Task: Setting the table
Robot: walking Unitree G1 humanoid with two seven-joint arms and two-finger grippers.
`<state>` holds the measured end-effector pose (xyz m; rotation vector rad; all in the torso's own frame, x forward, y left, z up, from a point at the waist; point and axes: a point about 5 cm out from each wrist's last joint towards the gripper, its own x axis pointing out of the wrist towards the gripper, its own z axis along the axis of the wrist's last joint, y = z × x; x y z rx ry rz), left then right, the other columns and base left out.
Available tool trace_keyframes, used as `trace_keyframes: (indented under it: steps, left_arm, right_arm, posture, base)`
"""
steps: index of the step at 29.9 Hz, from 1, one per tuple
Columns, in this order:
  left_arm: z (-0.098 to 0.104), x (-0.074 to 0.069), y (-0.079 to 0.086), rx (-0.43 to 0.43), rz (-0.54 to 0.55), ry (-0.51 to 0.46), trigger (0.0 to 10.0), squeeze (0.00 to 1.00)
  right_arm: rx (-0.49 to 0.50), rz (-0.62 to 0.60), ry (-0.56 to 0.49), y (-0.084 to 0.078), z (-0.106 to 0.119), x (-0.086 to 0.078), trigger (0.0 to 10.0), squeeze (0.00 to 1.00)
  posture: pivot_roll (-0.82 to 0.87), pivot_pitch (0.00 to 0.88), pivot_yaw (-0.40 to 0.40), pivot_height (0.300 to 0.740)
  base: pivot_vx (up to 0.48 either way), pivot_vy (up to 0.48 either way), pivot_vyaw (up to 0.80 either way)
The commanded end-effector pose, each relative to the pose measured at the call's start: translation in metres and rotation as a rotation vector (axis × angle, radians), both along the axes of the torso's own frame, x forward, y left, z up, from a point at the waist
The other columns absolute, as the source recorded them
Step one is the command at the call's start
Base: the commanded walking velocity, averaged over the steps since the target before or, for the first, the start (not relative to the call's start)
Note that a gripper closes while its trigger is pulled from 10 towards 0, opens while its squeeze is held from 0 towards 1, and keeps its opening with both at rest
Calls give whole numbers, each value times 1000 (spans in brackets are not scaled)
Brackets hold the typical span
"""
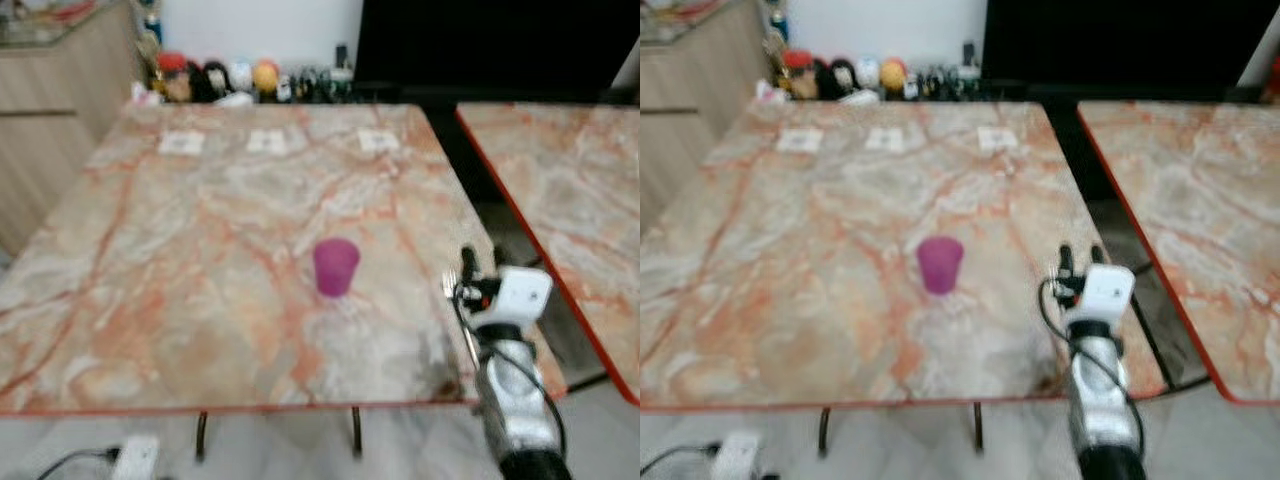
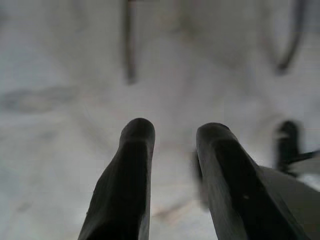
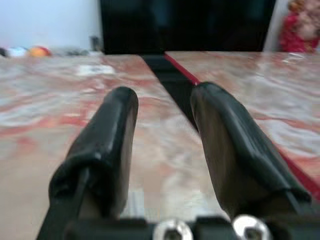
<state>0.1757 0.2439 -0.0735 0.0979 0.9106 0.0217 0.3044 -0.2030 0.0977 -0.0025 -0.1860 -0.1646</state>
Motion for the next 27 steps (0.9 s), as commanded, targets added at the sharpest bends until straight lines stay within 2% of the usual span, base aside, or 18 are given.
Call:
trace_keyframes:
  steps: [1,4,9,14,15,16,20,21,22,27]
  left_arm:
    - [-2,-10,10,39,14,40,10000,0]
    - [-5,-11,2,32,8,42,10000,0]
    - [-6,-12,0,32,10,46,10000,0]
    - [-4,-16,13,40,20,44,10000,0]
    - [-1,-16,21,44,25,41,10000,0]
    - [2,-16,27,48,27,39,10000,0]
    - [3,-15,30,51,28,38,10000,0]
    - [4,-14,32,52,29,37,10000,0]
    - [5,-13,33,52,29,36,10000,0]
    - [4,-9,26,47,25,35,10000,0]
  right_arm:
    - [9,12,-9,7,3,1,10000,0]
    - [8,-4,15,5,0,0,10000,0]
    - [27,-31,64,6,-5,-3,10000,0]
    - [22,-75,161,6,-22,-12,10000,0]
    - [30,-103,188,2,-25,-15,10000,851]
    - [47,-119,194,-1,-25,-16,10000,1000]
    - [57,-112,210,-2,-25,-16,10000,1000]
    - [60,-83,279,-1,-28,-13,10000,275]
    - [57,-73,317,-1,-29,-12,10000,0]
    - [90,-45,393,5,-32,-11,10000,0]
  posture:
    - [120,0,-30,740]
    - [121,1,-32,740]
    - [117,9,-33,740]
    - [118,15,-36,740]
    - [118,15,-34,740]
    - [118,15,-34,740]
    - [118,15,-34,740]
    - [113,12,-34,740]
    - [113,12,-34,740]
    - [116,9,-34,740]
  base:
    - [0,0,0]
    - [0,0,0]
    - [0,0,0]
    - [0,0,0]
    - [0,0,0]
    - [0,0,0]
    - [0,0,0]
    - [0,0,0]
    - [0,0,0]
    - [0,0,0]
